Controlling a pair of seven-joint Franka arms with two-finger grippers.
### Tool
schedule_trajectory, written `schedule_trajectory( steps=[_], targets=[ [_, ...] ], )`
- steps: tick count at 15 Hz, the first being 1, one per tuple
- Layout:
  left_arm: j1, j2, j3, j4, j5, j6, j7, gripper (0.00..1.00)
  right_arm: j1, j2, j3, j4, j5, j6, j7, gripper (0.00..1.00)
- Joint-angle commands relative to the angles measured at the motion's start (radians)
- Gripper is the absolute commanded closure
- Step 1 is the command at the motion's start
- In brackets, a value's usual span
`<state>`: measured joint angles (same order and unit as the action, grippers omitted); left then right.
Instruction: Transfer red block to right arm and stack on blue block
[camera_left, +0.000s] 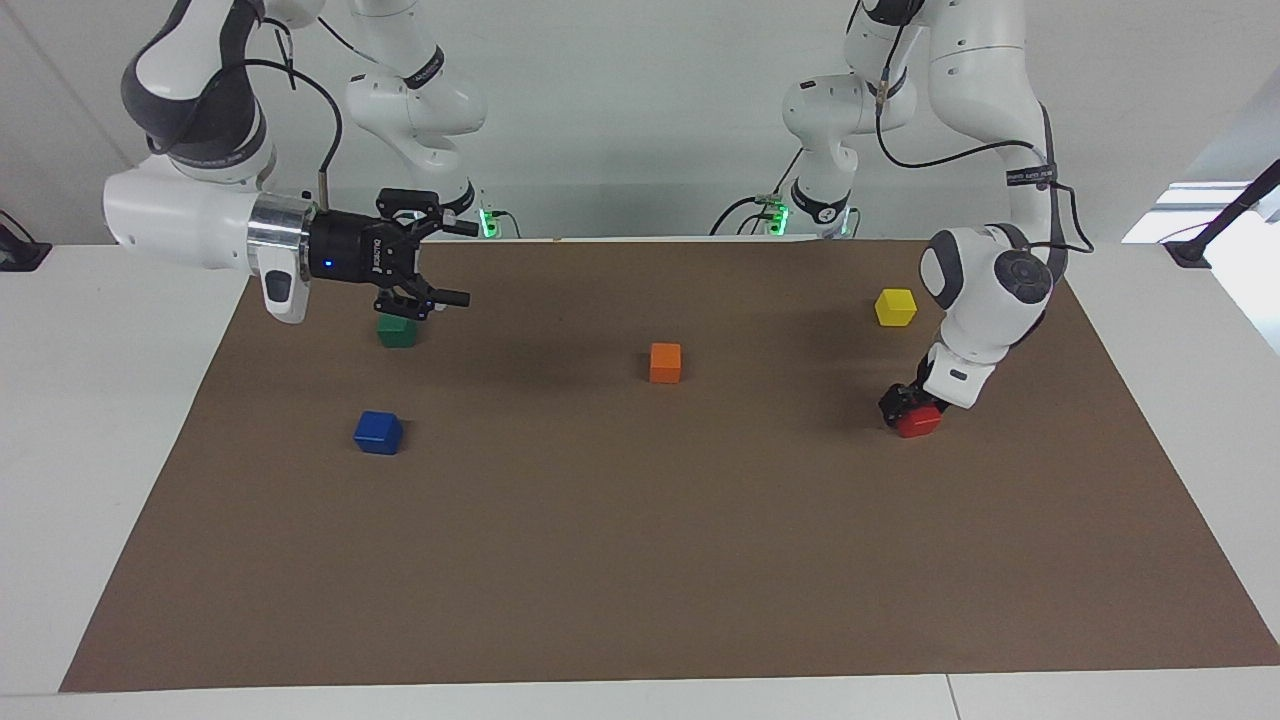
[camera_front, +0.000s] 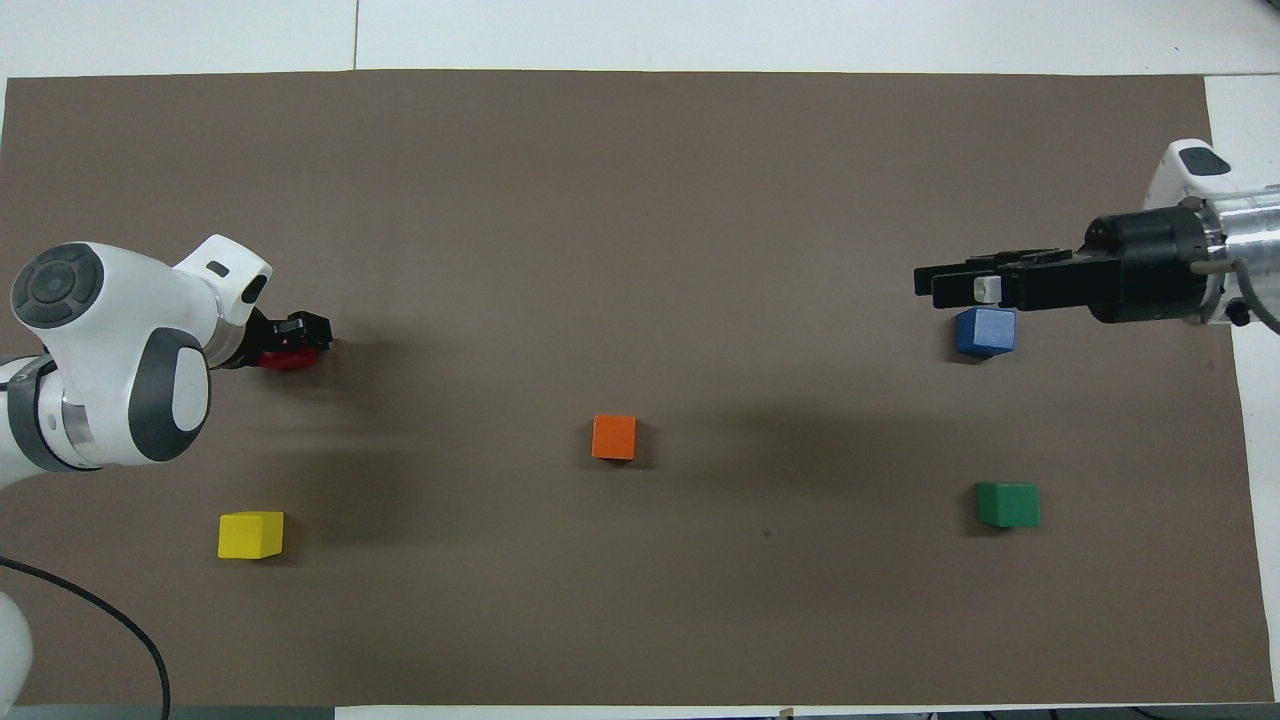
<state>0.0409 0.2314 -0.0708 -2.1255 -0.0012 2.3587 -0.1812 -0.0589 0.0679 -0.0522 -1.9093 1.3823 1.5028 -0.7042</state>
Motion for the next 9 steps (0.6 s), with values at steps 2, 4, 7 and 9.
schedule_trajectory(
  steps=[2,4,7,9],
  targets=[
    [-0.001,-0.009,0.009,0.021,0.012,-0.044,-0.038,1.00,0.005,0.076,0.011,-0.106,0.289,-0.184,-0.083,0.00],
    [0.004,-0.020,0.008,0.082,0.001,-0.135,-0.072,1.00,0.020,0.170,0.011,-0.108,0.374,-0.316,-0.103,0.00],
    [-0.010,-0.023,0.002,0.188,-0.071,-0.257,-0.244,1.00,0.057,0.227,0.014,-0.158,0.441,-0.375,-0.095,0.00],
    [-0.013,-0.056,-0.010,0.194,-0.184,-0.312,-0.438,1.00,0.108,0.246,0.014,-0.194,0.513,-0.383,-0.087,0.00]
  ],
)
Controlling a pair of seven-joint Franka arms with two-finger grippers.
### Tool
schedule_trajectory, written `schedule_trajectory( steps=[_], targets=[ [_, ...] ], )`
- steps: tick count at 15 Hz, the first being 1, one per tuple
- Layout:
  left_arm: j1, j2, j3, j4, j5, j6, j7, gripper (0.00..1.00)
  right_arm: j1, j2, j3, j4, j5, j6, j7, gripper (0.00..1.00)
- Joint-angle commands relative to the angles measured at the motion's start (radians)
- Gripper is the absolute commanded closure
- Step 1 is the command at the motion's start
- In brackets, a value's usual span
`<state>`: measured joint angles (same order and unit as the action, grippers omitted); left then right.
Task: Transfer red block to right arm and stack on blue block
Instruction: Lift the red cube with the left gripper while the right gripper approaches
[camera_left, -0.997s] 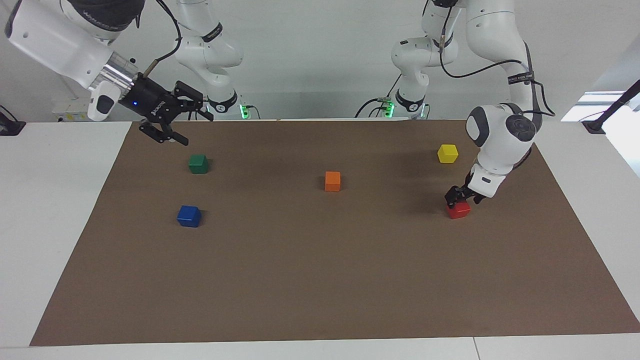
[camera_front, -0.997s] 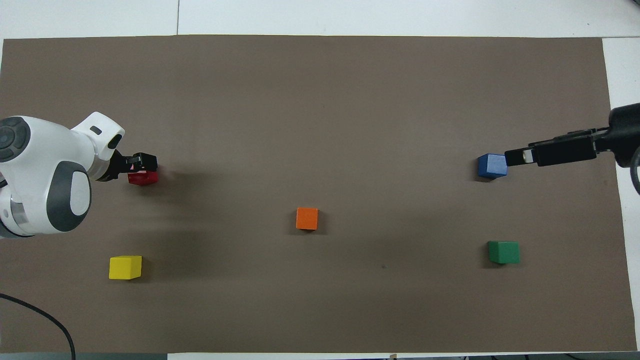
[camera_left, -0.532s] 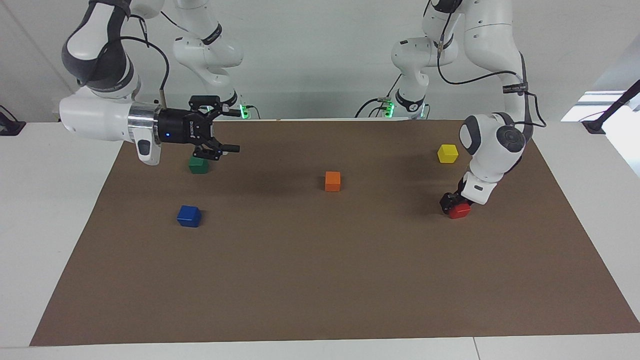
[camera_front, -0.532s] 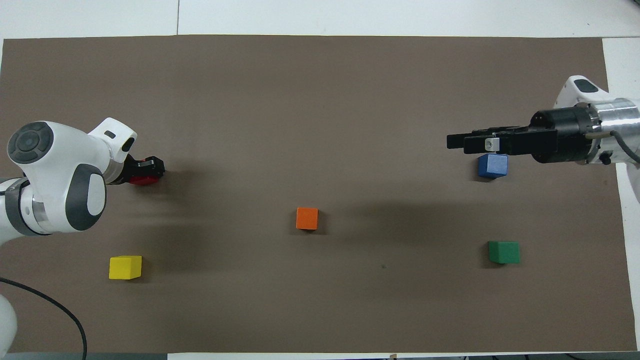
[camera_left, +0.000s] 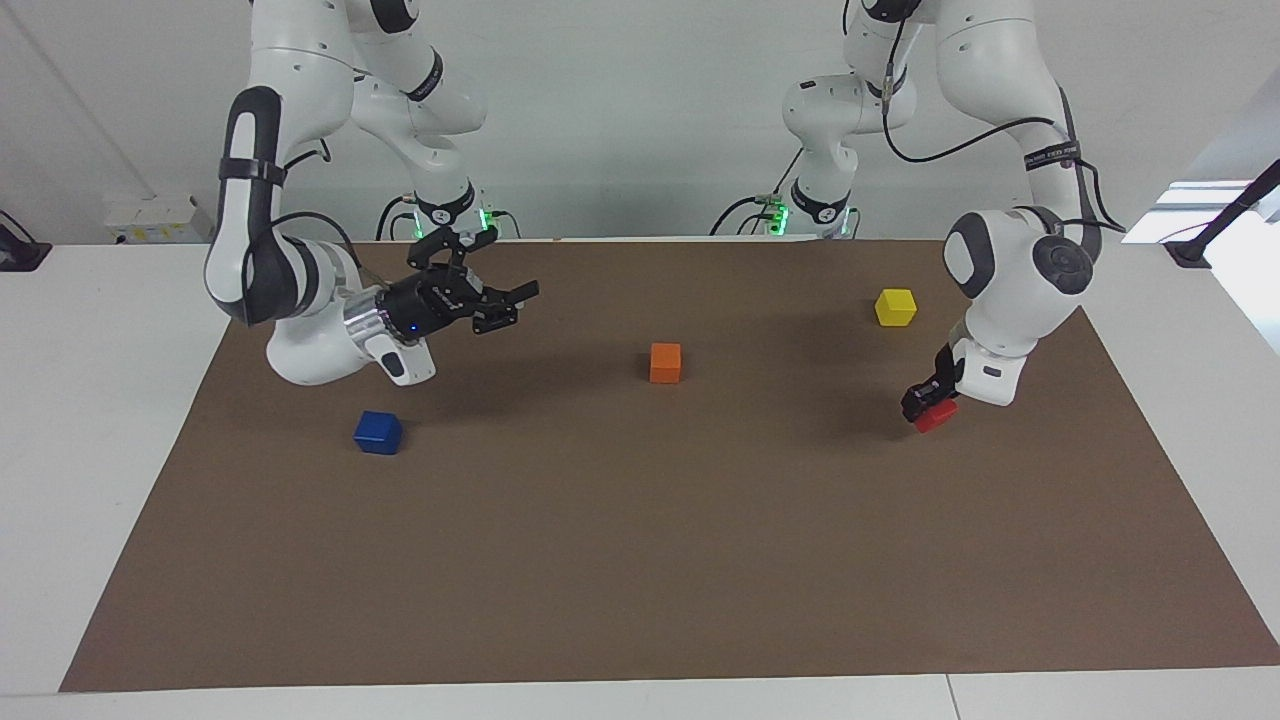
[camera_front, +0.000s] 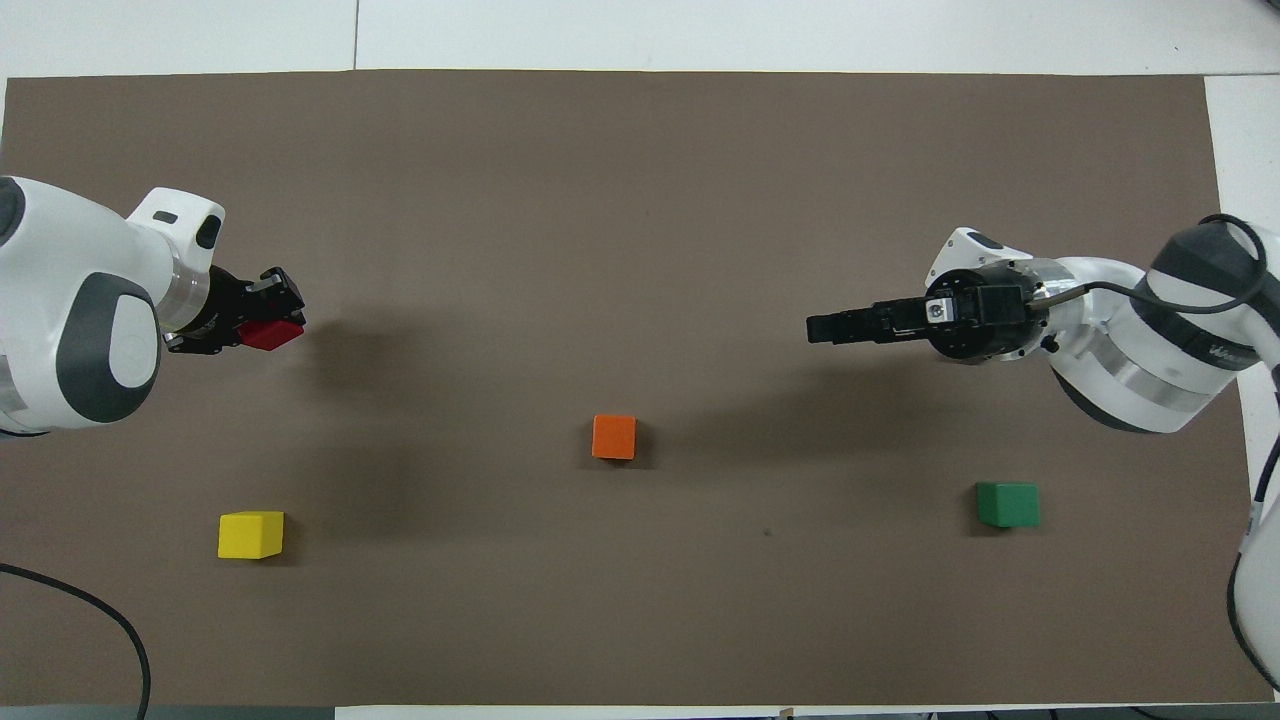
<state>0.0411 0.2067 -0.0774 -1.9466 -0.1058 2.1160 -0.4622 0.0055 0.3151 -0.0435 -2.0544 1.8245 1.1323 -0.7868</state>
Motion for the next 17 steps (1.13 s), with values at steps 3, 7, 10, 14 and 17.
schedule_trajectory(
  steps=[3,7,10,14,17],
  targets=[
    [-0.014,-0.076,-0.071,0.075,-0.219,-0.212,-0.344,1.00,0.106,0.033,0.005,-0.049,0.139,-0.022,-0.005,0.00],
    [-0.014,-0.115,-0.232,0.117,-0.327,-0.225,-0.787,1.00,0.175,0.073,0.005,-0.041,0.217,-0.019,-0.032,0.00],
    [-0.014,-0.170,-0.341,0.117,-0.374,-0.219,-1.146,1.00,0.226,0.087,0.005,-0.036,0.268,-0.014,-0.060,0.00],
    [-0.003,-0.248,-0.348,0.103,-0.529,-0.248,-1.214,1.00,0.254,0.090,0.004,-0.036,0.280,0.015,-0.098,0.00],
    [0.002,-0.288,-0.343,0.104,-0.603,-0.261,-1.246,1.00,0.257,0.090,0.005,-0.036,0.280,0.027,-0.111,0.00]
  ],
)
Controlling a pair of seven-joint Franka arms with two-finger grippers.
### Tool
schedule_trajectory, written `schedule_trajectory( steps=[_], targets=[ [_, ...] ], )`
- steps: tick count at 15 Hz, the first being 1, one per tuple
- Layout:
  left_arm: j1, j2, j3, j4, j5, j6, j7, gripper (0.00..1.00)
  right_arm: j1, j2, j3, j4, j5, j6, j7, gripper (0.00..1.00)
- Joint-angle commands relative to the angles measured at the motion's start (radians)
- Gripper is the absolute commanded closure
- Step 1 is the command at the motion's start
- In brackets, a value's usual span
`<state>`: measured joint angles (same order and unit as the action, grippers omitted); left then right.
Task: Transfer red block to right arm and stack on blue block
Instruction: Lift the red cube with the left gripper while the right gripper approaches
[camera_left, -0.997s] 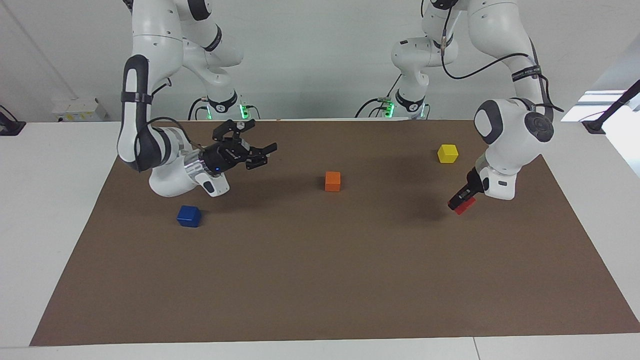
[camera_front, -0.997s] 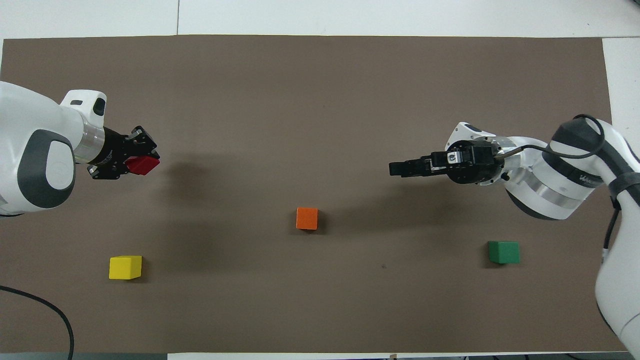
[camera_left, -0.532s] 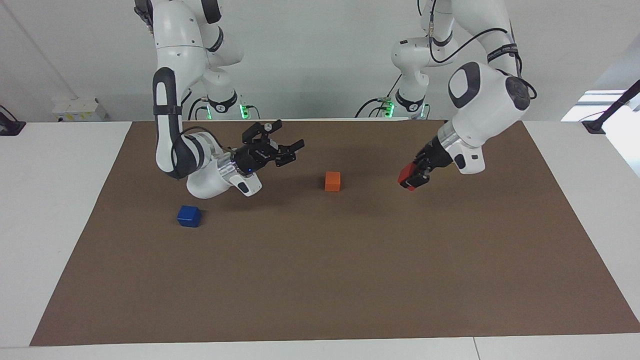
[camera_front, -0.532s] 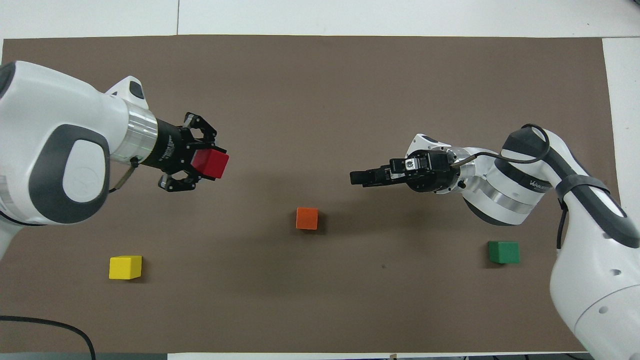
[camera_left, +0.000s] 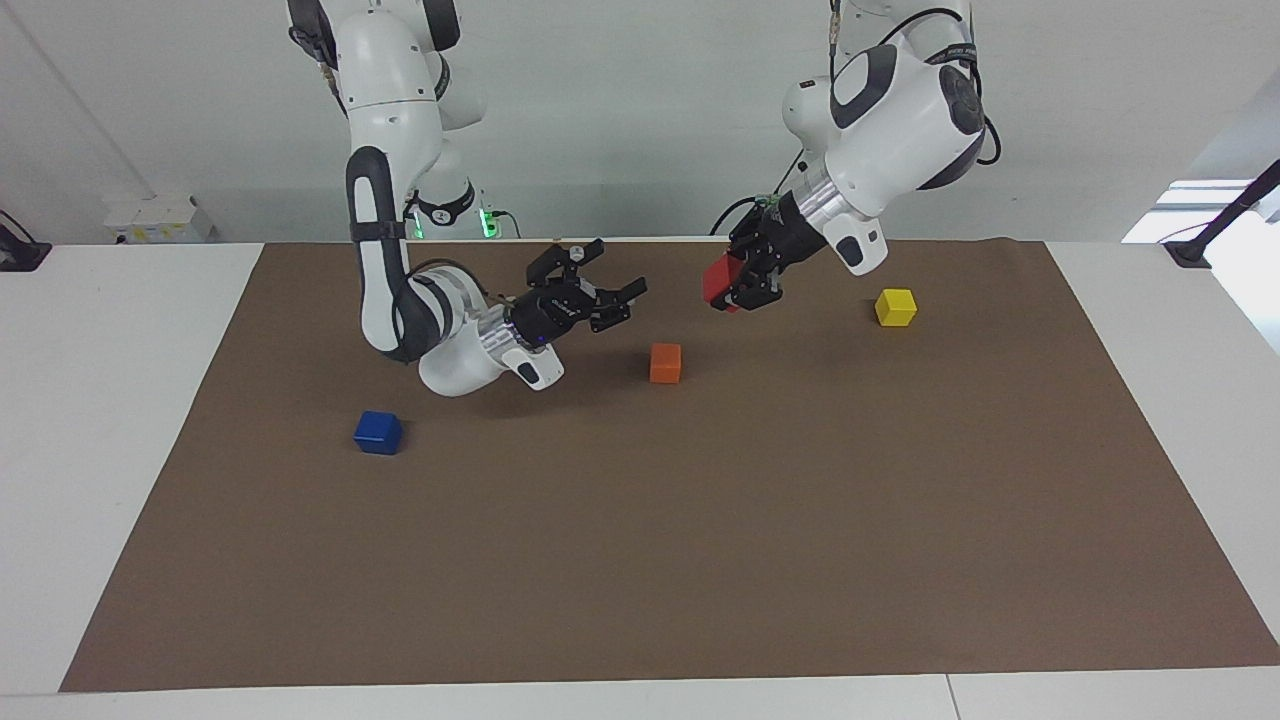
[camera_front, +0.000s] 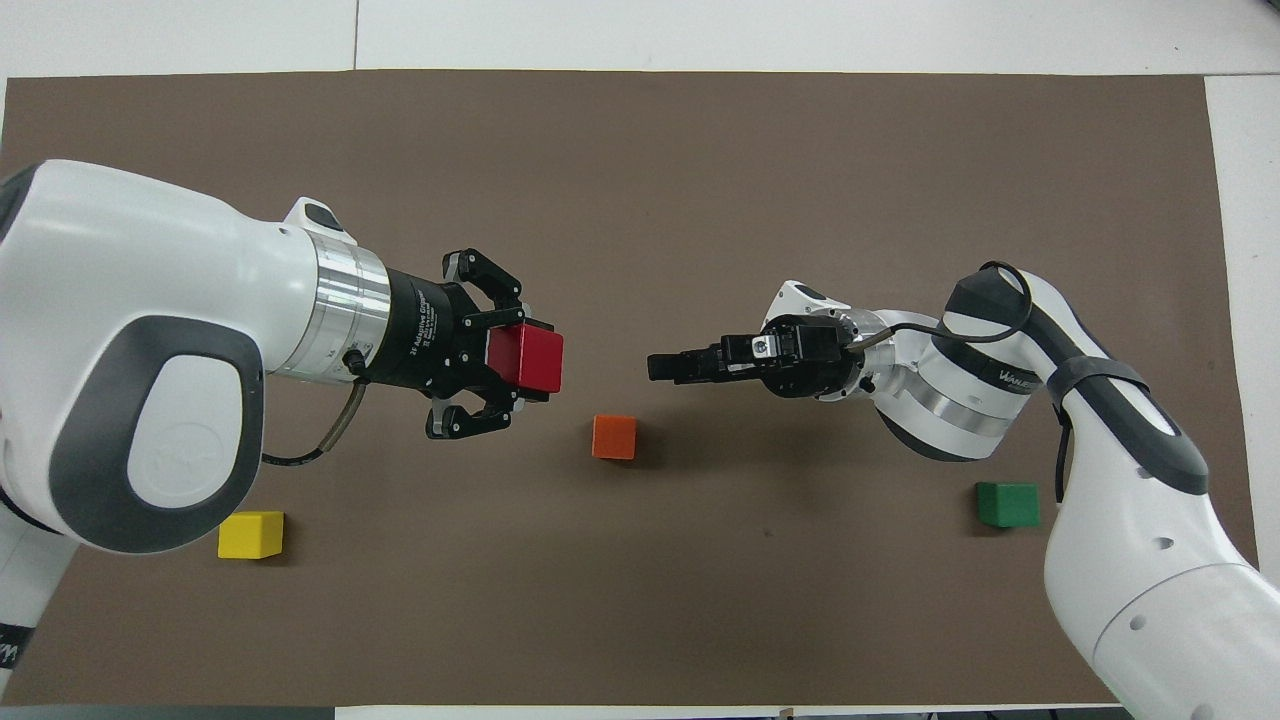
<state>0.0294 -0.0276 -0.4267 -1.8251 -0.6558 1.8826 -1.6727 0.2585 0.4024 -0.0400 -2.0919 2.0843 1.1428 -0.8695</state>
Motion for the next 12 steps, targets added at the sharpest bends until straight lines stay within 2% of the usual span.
schedule_trajectory(
  steps=[1,4,6,9,12],
  targets=[
    [0.012,-0.064,0.005,-0.019,-0.060,-0.016,-0.073,1.00,0.014,0.003,0.002,0.001,0.020,0.029,-0.031,0.00],
    [0.004,-0.072,0.005,-0.020,-0.137,0.010,-0.099,1.00,0.030,0.003,0.002,0.001,0.039,0.055,-0.046,0.00],
    [-0.002,-0.080,-0.004,-0.045,-0.200,0.099,-0.105,1.00,0.044,0.003,0.002,0.001,0.049,0.060,-0.055,0.00],
    [-0.011,-0.124,-0.011,-0.135,-0.364,0.214,-0.105,1.00,0.048,0.003,0.002,0.001,0.062,0.061,-0.056,0.00],
    [-0.068,-0.179,-0.009,-0.247,-0.410,0.305,-0.107,1.00,0.048,0.003,0.000,0.001,0.062,0.061,-0.060,0.00]
  ],
)
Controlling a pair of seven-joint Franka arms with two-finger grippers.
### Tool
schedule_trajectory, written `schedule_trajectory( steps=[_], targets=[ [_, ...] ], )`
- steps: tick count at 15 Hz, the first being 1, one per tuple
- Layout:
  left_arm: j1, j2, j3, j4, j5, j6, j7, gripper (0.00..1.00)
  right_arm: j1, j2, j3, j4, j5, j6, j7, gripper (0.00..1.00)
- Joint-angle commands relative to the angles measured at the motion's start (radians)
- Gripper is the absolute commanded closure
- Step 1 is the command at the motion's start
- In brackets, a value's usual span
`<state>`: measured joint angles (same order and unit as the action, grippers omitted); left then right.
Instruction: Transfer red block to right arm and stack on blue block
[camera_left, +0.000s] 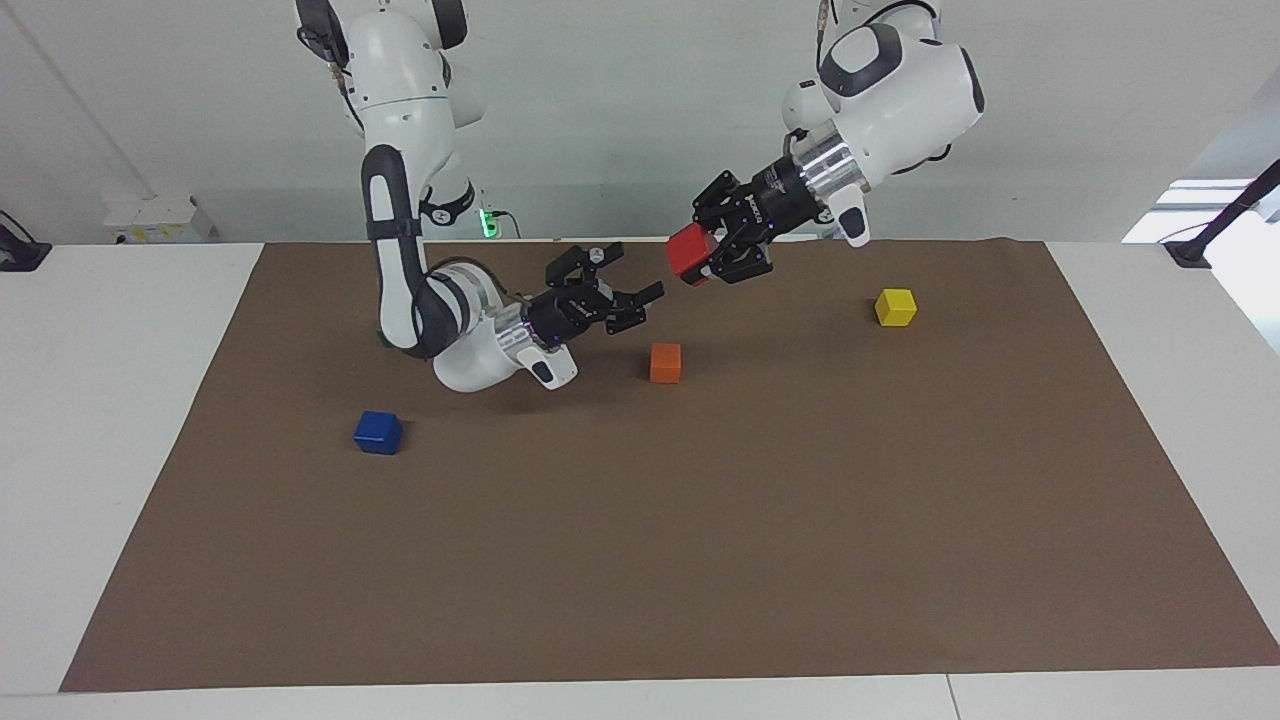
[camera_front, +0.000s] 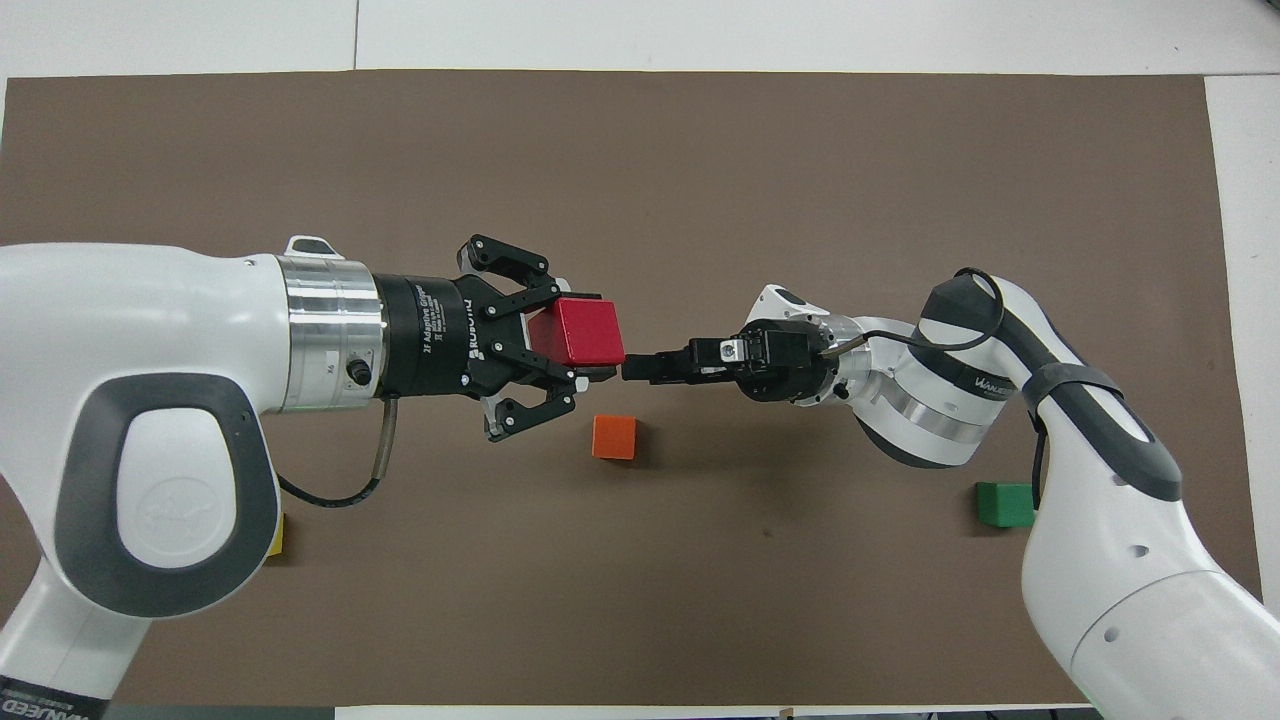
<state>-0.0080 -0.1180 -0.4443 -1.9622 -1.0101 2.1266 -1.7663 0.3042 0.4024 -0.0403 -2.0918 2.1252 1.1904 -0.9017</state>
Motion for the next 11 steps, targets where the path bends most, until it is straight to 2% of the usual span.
schedule_trajectory(
  steps=[1,8,11],
  targets=[
    [-0.035,-0.095,0.009,-0.119,-0.065,0.073,-0.012,1.00,0.003,0.003,0.000,0.001,0.021,0.015,-0.028,0.00],
    [-0.199,-0.092,0.009,-0.153,-0.082,0.312,-0.004,1.00,0.018,0.003,0.002,0.001,0.025,0.043,-0.057,0.00],
    [-0.202,-0.086,0.009,-0.158,-0.085,0.325,0.059,1.00,0.019,0.003,0.002,0.001,0.035,0.046,-0.068,0.00]
  ],
)
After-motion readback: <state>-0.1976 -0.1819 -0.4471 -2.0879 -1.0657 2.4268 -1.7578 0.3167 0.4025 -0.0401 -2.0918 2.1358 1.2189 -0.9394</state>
